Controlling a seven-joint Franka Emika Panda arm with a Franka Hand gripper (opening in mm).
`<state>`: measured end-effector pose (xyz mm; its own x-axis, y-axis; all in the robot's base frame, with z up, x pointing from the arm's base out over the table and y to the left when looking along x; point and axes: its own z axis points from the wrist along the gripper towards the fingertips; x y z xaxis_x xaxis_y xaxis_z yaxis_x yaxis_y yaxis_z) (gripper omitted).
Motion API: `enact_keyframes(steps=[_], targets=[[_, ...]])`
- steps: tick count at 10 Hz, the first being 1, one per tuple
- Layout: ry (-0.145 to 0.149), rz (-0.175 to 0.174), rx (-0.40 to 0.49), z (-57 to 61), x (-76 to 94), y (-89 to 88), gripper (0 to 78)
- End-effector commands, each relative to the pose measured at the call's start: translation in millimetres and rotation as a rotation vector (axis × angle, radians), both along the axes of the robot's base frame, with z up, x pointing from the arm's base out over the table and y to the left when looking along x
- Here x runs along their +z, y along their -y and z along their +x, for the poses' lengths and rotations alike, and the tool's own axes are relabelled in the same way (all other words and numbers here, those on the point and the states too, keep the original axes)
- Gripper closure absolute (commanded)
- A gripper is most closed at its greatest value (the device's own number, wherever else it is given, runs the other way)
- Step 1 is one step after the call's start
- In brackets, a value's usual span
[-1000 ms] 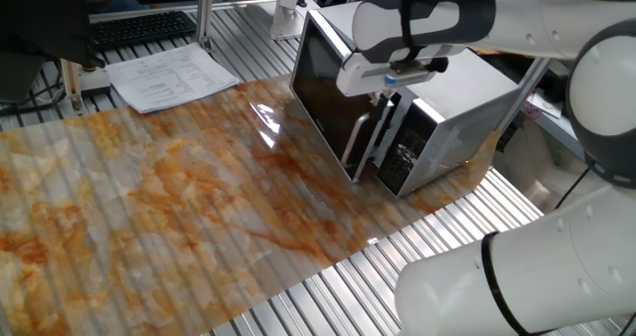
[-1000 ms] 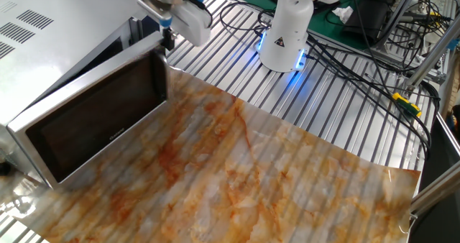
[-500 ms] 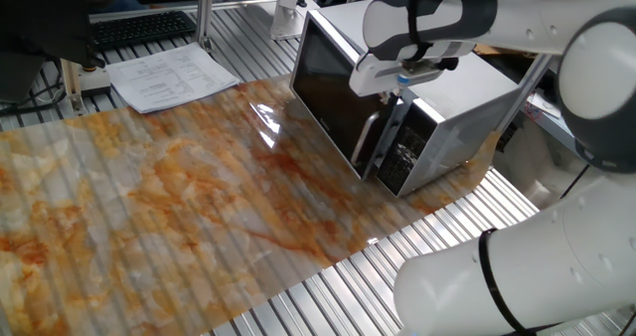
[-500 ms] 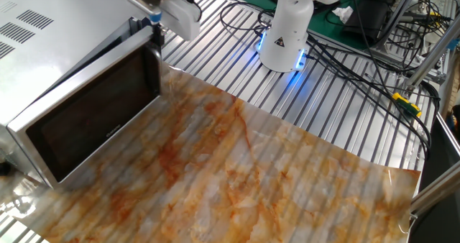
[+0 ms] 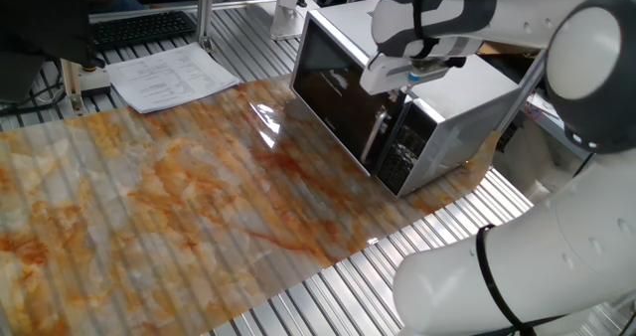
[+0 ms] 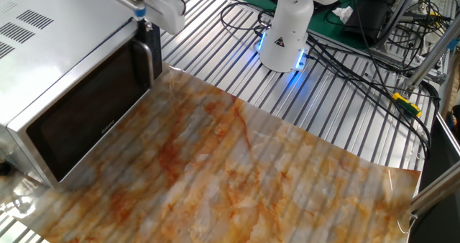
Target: Close the microwave door
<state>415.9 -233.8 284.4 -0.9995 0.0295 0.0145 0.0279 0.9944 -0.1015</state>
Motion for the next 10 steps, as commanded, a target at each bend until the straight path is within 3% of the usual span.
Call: enact_keyframes(steps=[1, 5, 9, 10], targets=[[-0.006, -0.001, 0.063, -2.0, 1.5, 33.4, 77.6], [-0.007, 0.002, 0.027, -2.0, 2.8, 30.6, 77.6], [-0.001, 0.030, -0.110, -7.2, 21.0, -11.5, 77.6], [-0.001, 0.031, -0.115, -7.6, 21.7, -13.6, 77.6]])
